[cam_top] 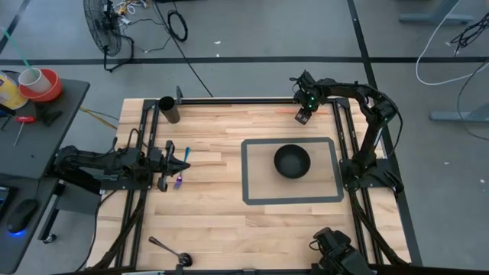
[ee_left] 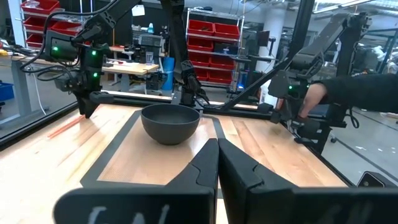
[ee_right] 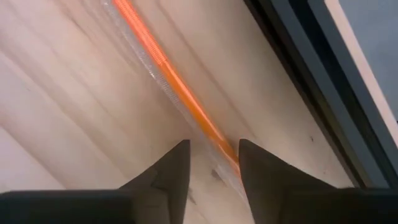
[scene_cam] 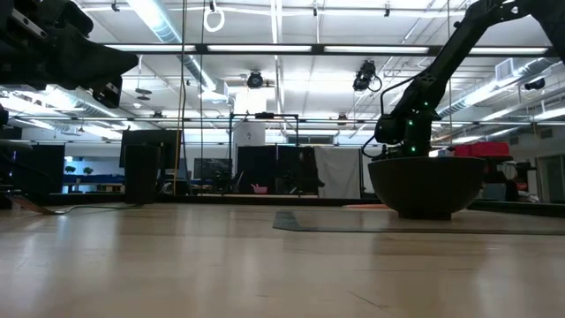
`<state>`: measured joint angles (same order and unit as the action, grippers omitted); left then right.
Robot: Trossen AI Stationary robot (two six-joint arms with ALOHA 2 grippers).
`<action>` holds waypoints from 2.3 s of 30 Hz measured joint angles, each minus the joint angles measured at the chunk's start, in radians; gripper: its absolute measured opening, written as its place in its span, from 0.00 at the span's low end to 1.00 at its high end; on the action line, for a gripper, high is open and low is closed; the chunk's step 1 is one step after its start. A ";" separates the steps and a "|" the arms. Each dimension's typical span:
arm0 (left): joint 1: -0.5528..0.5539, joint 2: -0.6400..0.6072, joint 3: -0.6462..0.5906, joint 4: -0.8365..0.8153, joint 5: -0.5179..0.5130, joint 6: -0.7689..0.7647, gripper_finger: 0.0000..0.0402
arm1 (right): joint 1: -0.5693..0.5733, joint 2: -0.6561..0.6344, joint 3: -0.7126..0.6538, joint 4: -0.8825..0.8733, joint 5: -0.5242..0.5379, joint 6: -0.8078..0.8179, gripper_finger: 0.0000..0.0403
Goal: Pick & Place Utensil
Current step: Move the orange straw to the middle of the table
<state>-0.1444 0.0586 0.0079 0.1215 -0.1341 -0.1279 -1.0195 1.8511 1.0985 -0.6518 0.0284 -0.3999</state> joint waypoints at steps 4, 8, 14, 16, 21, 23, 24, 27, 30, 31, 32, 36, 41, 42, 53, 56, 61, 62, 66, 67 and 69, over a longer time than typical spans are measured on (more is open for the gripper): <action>0.000 0.000 0.000 0.000 0.000 0.000 0.03 | 0.000 0.000 0.000 -0.007 0.000 -0.001 0.23; 0.000 0.000 0.000 0.000 0.000 0.000 0.03 | 0.001 0.000 0.000 -0.010 -0.001 -0.001 0.15; 0.000 0.000 0.000 0.000 0.000 0.000 0.04 | 0.016 0.000 -0.001 -0.026 -0.014 -0.004 0.08; 0.000 0.000 0.000 0.000 0.000 0.000 0.03 | 0.027 -0.001 -0.001 -0.031 -0.011 -0.005 0.07; 0.000 0.000 0.000 0.000 0.000 0.000 0.04 | 0.065 -0.027 -0.005 -0.059 0.002 0.000 0.05; 0.000 0.000 0.000 0.000 0.000 0.000 0.04 | 0.083 -0.055 -0.004 -0.062 0.002 0.008 0.05; 0.000 0.000 0.000 0.000 0.000 0.000 0.03 | 0.093 -0.070 -0.004 -0.071 0.002 0.013 0.05; 0.000 0.000 0.000 0.000 0.000 0.000 0.03 | 0.129 -0.123 -0.004 -0.108 0.002 0.030 0.05; 0.000 0.000 0.000 0.000 0.000 0.000 0.03 | 0.182 -0.197 -0.003 -0.147 -0.001 0.057 0.05; 0.000 0.000 0.000 0.000 0.000 0.000 0.04 | 0.204 -0.222 -0.003 -0.160 -0.002 0.069 0.06; 0.000 0.000 0.000 0.000 0.000 0.000 0.04 | 0.228 -0.250 -0.003 -0.173 -0.003 0.083 0.06; 0.000 0.000 0.000 0.000 0.000 0.000 0.04 | 0.346 -0.369 -0.003 -0.197 -0.022 0.151 0.06; 0.000 0.000 0.000 0.000 0.000 0.000 0.03 | 0.506 -0.501 -0.002 -0.190 -0.043 0.236 0.06; 0.000 0.000 0.000 0.000 0.000 0.000 0.03 | 0.531 -0.523 -0.002 -0.187 -0.041 0.254 0.06; 0.000 0.000 0.000 0.000 0.000 0.000 0.03 | 0.817 -0.627 -0.002 -0.063 -0.041 0.443 0.06; 0.000 0.000 0.000 0.000 0.000 0.000 0.03 | 0.894 -0.614 -0.002 0.002 -0.045 0.478 0.06; 0.000 0.000 0.000 0.001 0.000 0.000 0.04 | 1.007 -0.586 -0.002 0.135 -0.002 0.497 0.06; 0.000 0.000 0.000 0.000 0.000 0.000 0.04 | 1.026 -0.575 -0.002 0.167 0.007 0.499 0.06; 0.000 0.000 0.000 0.000 0.000 0.000 0.04 | 1.084 -0.520 -0.002 0.316 0.023 0.509 0.06; 0.000 0.000 0.000 0.000 0.000 0.000 0.03 | 1.094 -0.502 -0.002 0.355 0.023 0.508 0.06; 0.000 0.000 0.000 0.001 0.000 0.001 0.04 | 1.110 -0.463 -0.002 0.420 0.023 0.501 0.06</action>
<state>-0.1440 0.0586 0.0081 0.1223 -0.1341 -0.1274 0.0908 1.3885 1.0969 -0.2318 0.0517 0.1011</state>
